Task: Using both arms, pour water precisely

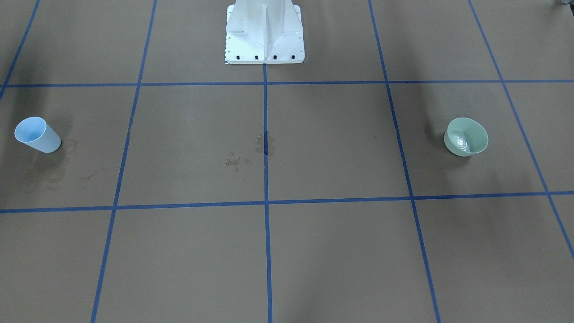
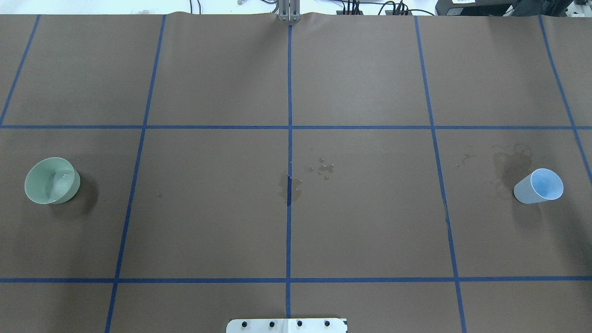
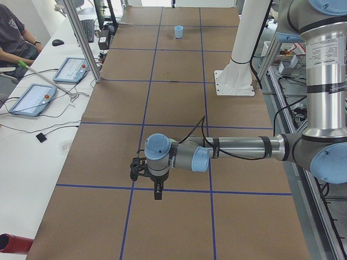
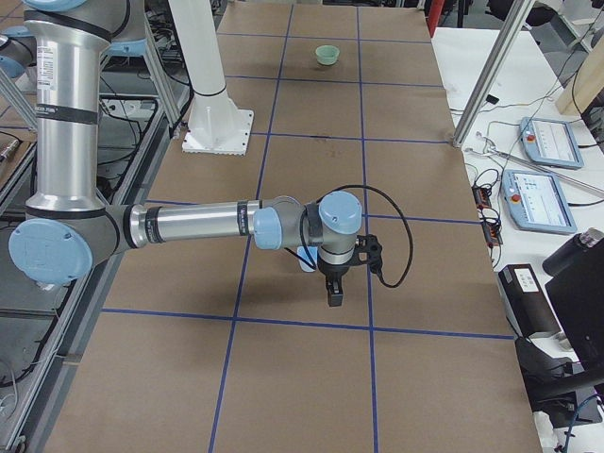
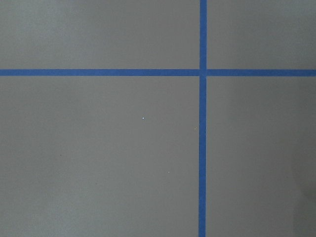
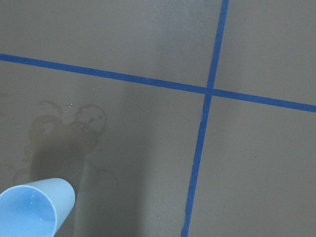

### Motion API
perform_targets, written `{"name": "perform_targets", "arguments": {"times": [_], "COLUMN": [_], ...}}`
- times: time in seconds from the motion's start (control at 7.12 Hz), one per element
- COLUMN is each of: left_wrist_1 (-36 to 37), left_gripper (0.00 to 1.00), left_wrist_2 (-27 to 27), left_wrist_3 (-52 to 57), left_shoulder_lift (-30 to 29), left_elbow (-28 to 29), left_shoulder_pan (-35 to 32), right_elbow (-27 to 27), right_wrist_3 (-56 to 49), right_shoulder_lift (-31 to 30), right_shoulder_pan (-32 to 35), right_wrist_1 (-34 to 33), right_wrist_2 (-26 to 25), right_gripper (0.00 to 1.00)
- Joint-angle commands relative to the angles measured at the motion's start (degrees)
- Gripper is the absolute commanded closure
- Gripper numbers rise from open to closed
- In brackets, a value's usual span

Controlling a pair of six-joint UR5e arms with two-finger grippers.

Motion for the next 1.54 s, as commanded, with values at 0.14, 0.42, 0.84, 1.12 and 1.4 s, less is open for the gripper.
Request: {"name": "perform_targets", "arguments": {"times": [0.14, 0.42, 0.84, 1.12, 1.4], "left_wrist_1": [-0.9, -0.7, 3.0, 3.1, 0.4], "left_gripper": [0.0, 0.0, 0.0, 0.0, 0.0], "left_wrist_2": [-0.2, -1.2, -4.5, -4.3, -5.5], "left_wrist_3": [0.3, 0.0, -1.4, -3.5, -3.6], "left_shoulder_lift": [0.1, 0.0, -0.1, 0.7, 1.7], "left_elbow": [-0.3, -1.9, -4.8, -6.1, -5.7], "left_shoulder_pan": [1.5, 1.5, 1.5, 1.5, 1.7], "right_elbow": [0.4, 0.6, 0.8, 2.5, 2.5], "right_wrist_3": [-0.1, -0.1, -0.1, 0.0, 0.1], "right_shoulder_lift": [0.2, 0.2, -0.1, -1.8, -2.1], "right_shoulder_pan": [0.0, 0.0, 0.0, -0.1, -0.2], "right_wrist_1": [-2.2, -2.2, -2.2, -2.0, -1.7], "right_wrist_2": [-0.3, -0.3, -0.2, 0.6, 2.5], "right_gripper": [0.01, 0.0, 0.0, 0.0, 0.0]}}
